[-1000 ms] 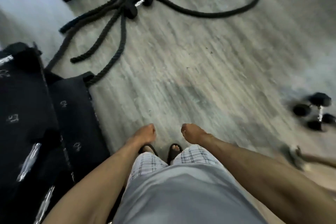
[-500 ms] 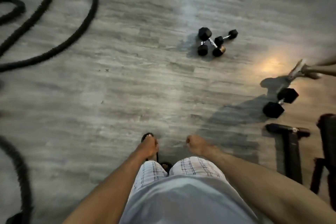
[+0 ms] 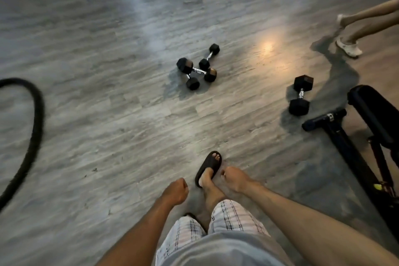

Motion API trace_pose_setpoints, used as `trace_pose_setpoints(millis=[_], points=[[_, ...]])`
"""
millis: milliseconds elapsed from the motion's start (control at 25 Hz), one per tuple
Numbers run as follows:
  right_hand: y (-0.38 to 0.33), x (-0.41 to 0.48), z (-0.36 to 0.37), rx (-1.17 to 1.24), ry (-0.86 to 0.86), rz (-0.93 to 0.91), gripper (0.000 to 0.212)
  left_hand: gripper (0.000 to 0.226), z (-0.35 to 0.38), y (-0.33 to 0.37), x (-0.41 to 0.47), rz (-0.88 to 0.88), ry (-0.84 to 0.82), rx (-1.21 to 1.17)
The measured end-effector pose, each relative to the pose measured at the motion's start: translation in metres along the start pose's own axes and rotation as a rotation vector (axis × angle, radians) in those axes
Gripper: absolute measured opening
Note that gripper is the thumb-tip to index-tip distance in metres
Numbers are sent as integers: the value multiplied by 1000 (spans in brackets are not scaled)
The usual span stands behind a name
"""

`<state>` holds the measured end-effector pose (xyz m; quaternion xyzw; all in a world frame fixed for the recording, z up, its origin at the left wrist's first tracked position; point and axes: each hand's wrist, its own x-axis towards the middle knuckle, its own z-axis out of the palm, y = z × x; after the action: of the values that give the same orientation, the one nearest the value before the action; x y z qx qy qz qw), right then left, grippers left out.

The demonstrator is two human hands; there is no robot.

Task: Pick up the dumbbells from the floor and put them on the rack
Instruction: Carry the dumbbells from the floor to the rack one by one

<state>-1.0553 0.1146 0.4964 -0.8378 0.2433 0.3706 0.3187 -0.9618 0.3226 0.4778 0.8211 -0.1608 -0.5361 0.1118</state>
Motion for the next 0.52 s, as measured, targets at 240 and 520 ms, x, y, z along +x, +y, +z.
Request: trace_pose_setpoints(millis=[240,520], points=[[2,103,-75,47,-45,37,14,19,-96,59,85,19,-34,37],[-40,206,-205,24,5,6,21,27,-236,141,180,23,-15,28]])
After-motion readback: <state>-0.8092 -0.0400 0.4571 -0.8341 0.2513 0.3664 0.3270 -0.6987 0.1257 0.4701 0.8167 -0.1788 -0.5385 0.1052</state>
